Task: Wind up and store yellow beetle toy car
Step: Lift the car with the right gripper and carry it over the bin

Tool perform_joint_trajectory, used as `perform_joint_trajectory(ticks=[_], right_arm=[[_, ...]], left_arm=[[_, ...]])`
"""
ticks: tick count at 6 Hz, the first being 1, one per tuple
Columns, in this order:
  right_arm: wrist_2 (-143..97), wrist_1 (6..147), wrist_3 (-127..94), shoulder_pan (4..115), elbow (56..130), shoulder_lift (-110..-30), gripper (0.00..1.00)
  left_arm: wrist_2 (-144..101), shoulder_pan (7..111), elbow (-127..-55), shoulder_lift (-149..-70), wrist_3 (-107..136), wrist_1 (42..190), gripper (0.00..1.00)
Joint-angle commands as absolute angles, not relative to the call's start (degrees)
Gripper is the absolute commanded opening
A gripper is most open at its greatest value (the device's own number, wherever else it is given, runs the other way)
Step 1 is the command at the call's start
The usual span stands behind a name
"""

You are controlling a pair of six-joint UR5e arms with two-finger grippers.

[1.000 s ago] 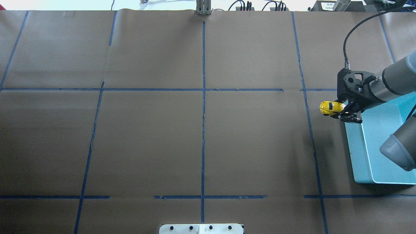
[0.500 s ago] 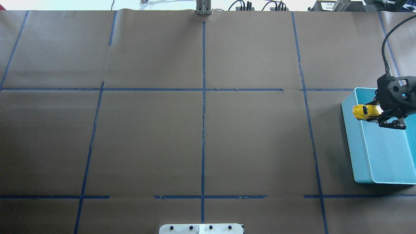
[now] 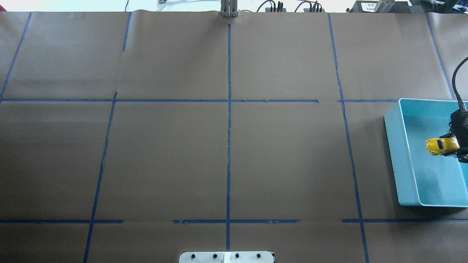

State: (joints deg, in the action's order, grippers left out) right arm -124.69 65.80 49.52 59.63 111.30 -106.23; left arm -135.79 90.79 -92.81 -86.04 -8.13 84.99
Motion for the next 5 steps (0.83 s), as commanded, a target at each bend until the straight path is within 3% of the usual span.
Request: perform_joint_trajectory(ticks=[1, 4, 5], right_arm=[[-124.8, 57.9, 50.0, 59.3, 103.0, -106.0, 0.01], [-124.2, 57.9, 47.3, 55.3, 101.7, -104.6, 0.03], [-124.1, 57.9, 47.4, 54.8, 101.3, -104.5, 0.08]], left_arm=[[-135.8, 90.8, -92.4, -86.4, -8.2, 85.0, 1.0], [-135.8, 90.8, -92.2, -86.6, -8.1, 85.0, 1.0], [-135.8, 90.8, -92.2, -86.6, -8.2, 85.0, 1.0]])
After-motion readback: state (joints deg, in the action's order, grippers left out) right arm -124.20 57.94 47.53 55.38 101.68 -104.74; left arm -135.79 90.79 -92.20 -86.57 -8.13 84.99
